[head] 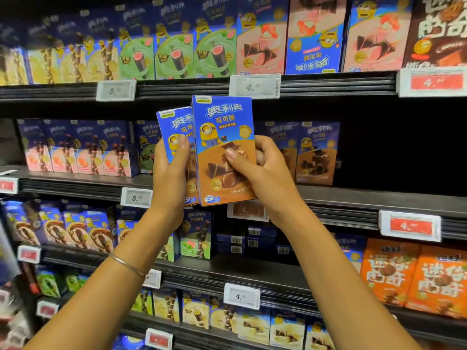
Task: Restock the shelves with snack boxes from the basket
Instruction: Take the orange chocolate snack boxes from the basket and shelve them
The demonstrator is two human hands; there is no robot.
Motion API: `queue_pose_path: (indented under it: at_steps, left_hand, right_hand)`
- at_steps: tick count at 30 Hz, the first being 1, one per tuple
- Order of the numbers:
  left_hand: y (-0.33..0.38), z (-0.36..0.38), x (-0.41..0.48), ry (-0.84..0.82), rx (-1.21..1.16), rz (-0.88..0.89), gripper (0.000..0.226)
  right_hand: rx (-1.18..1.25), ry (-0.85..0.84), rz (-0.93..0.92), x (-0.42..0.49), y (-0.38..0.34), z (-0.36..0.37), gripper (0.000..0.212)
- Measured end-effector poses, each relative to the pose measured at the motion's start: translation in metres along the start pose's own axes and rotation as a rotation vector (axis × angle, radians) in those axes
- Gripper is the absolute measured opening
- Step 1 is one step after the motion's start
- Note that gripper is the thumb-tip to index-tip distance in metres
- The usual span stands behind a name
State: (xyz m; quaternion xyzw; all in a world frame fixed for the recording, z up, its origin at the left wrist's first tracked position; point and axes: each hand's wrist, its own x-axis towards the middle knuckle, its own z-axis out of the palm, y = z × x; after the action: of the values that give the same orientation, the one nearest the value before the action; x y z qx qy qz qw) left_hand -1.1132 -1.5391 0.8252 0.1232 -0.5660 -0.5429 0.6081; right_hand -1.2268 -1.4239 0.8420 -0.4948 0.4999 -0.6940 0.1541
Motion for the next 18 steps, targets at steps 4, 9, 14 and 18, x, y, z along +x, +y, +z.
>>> queue_pose_path:
  at_steps: [4, 9, 14, 18]
  left_hand:
    - [0.001, -0.015, 0.008, 0.069, 0.022, 0.051, 0.044]
    - [0.004, -0.028, 0.012, 0.095, 0.035, 0.054, 0.044]
    - [0.005, -0.024, 0.011, 0.089, 0.038, 0.032, 0.044]
    - [0.002, -0.025, 0.013, 0.088, 0.049, 0.006, 0.032]
  right_hand:
    - [0.014, 0.05, 0.044, 0.004, 0.003, -0.03, 0.045]
    - [-0.144, 0.231, 0.075, 0.026, 0.018, -0.067, 0.048]
    - [-0.465, 0.296, 0.118, 0.057, 0.039, -0.058, 0.053]
    - [-0.717, 0.337, 0.134, 0.073, 0.045, -0.042, 0.057]
